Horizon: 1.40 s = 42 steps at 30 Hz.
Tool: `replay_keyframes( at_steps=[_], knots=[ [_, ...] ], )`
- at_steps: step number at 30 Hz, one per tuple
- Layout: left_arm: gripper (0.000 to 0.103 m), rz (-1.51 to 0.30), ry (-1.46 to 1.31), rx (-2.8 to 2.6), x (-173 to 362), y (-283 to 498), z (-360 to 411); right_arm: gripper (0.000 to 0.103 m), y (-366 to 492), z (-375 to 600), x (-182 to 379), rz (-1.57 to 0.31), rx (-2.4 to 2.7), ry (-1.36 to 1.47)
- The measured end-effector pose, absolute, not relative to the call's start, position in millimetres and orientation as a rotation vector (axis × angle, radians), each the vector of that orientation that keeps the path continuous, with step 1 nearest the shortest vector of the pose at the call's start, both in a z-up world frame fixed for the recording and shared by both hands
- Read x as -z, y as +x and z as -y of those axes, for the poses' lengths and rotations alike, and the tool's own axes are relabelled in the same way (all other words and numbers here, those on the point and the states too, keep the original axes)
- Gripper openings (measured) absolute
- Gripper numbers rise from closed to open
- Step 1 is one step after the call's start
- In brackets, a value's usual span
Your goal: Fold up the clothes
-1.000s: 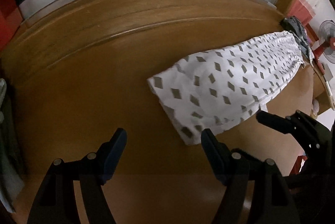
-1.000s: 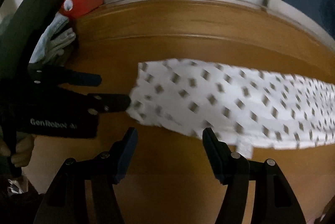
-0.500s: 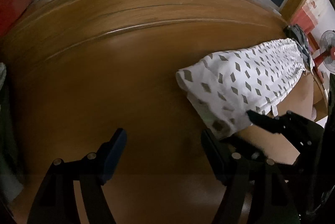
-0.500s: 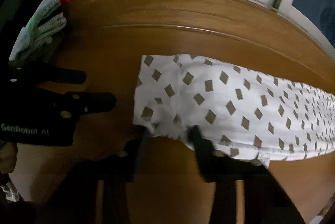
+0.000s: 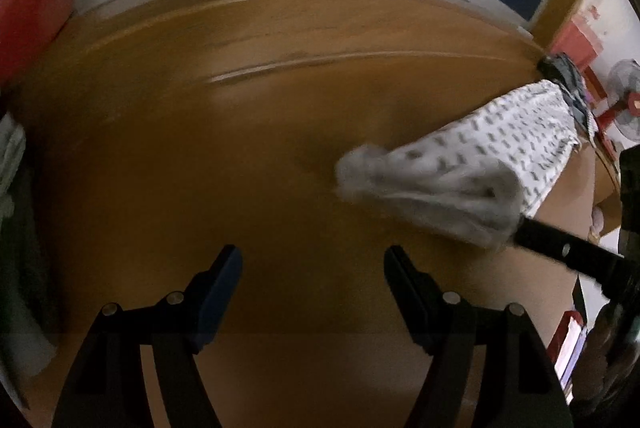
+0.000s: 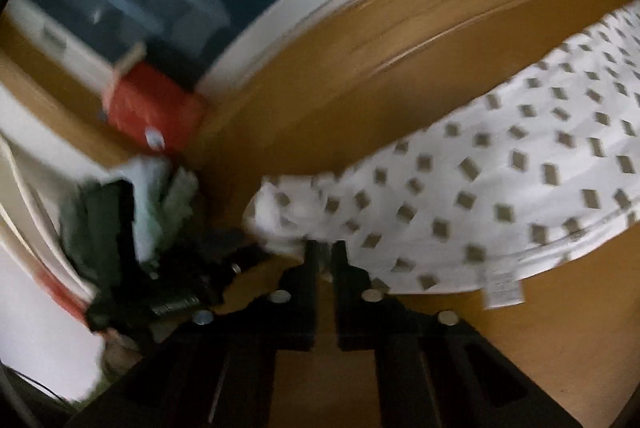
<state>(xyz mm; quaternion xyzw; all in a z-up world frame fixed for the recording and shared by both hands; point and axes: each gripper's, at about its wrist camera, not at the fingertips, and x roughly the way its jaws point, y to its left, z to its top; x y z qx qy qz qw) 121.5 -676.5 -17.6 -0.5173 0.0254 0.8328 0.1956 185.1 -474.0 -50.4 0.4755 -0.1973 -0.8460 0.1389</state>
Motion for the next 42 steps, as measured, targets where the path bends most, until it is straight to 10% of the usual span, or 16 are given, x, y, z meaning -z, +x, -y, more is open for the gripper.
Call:
replay_keyframes(
  at_steps=[7, 12, 24, 28, 36, 42],
  knots=[
    [0.071, -0.18, -1.365, -2.279, 12, 106, 630, 0.01, 197, 435, 45, 0.716, 2.478, 1.34],
    [0.071, -0.176, -1.393, -2.272, 21, 103, 645, 0.056, 198, 478, 32, 0.381, 2.497, 1.367],
    [0.071, -0.018, -1.497, -2.373, 41, 105, 714, 0.053, 199, 554, 51, -0.156, 2.498, 1.358],
    [0.071, -0.008, -1.505, -2.376, 44, 108, 720, 0.016, 198, 556, 59, -0.202, 2.543, 1.374],
    [0.071, -0.031, -1.477, -2.36, 41, 106, 707, 0.015, 195, 466, 40, 0.627, 2.387, 1.296],
    [0.071, -0.101, -1.41, -2.316, 33, 99, 673, 0.023, 204, 399, 33, 0.92, 2.471, 1.248]
  ],
)
